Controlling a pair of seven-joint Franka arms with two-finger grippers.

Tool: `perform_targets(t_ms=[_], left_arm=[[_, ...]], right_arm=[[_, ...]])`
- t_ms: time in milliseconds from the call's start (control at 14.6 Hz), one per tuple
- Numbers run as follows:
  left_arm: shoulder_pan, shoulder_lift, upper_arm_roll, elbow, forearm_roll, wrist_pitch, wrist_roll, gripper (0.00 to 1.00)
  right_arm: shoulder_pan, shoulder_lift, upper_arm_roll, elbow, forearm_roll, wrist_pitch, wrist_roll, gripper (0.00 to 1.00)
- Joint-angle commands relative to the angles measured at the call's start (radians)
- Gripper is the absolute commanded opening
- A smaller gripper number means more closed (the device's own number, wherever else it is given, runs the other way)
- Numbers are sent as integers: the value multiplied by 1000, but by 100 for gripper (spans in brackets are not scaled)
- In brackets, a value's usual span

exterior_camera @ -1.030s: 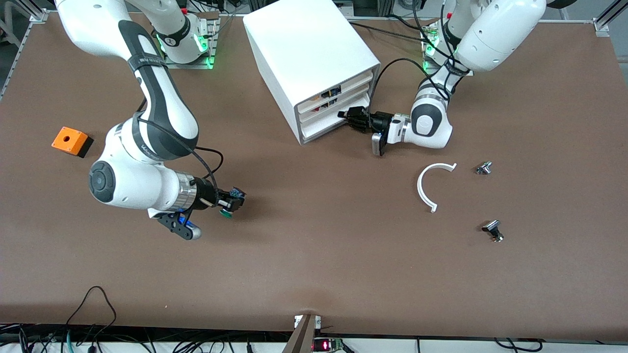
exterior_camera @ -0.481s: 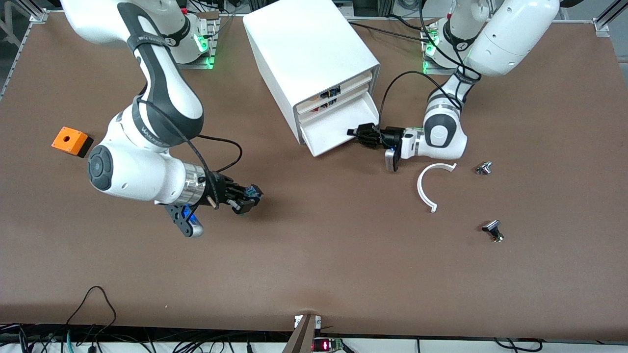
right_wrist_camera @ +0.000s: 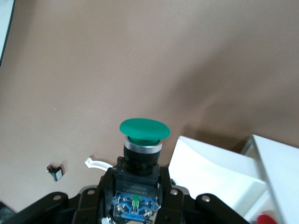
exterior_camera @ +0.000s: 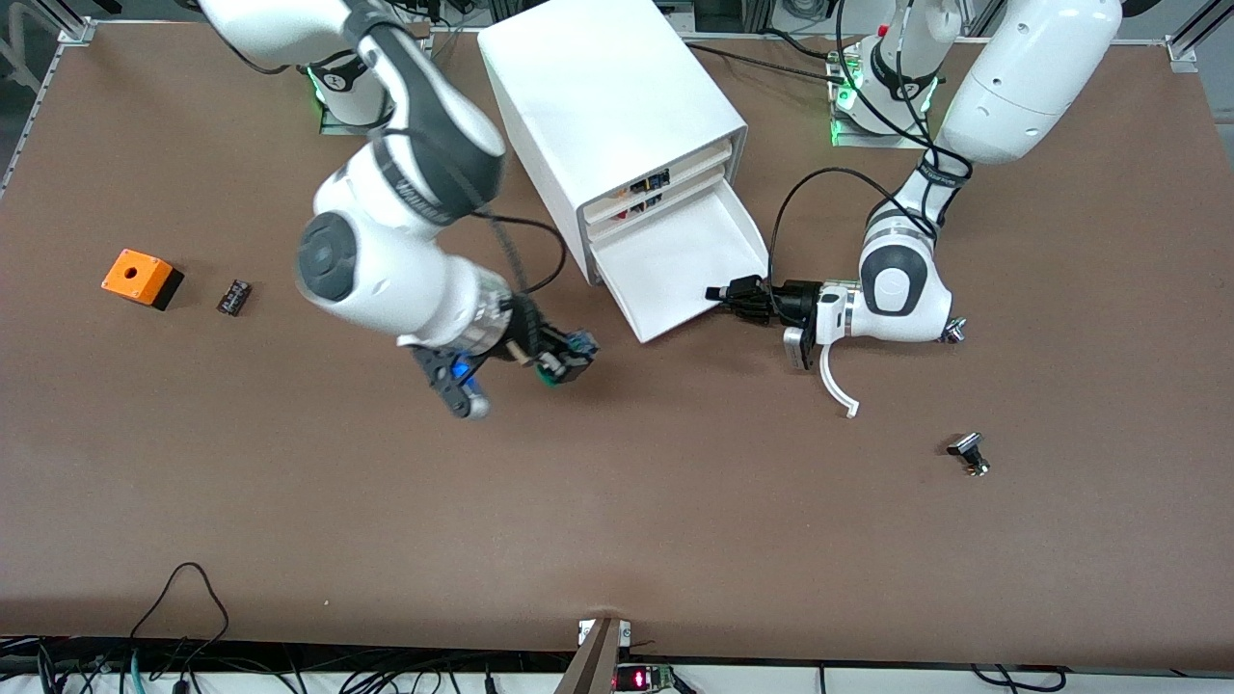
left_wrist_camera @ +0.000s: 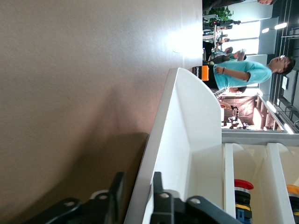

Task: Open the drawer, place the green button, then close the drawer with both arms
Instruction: 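Carry the green button over the open drawer with the right gripper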

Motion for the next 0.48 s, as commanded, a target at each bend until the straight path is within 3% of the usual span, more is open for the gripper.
perform_targets(t_ms=[0,137,412], left_arm=[[-5,-37,19,19,91,5,-35,100],[-5,-98,36,22,183,3,-137,100],[-5,-221,35,65,473,-9,-559,100]], right_arm=[[105,29,-13,14,-113,81,150,0],[160,57,-13,5,-179,125,250,0],[249,72,-13,-80,-286,228,390,0]])
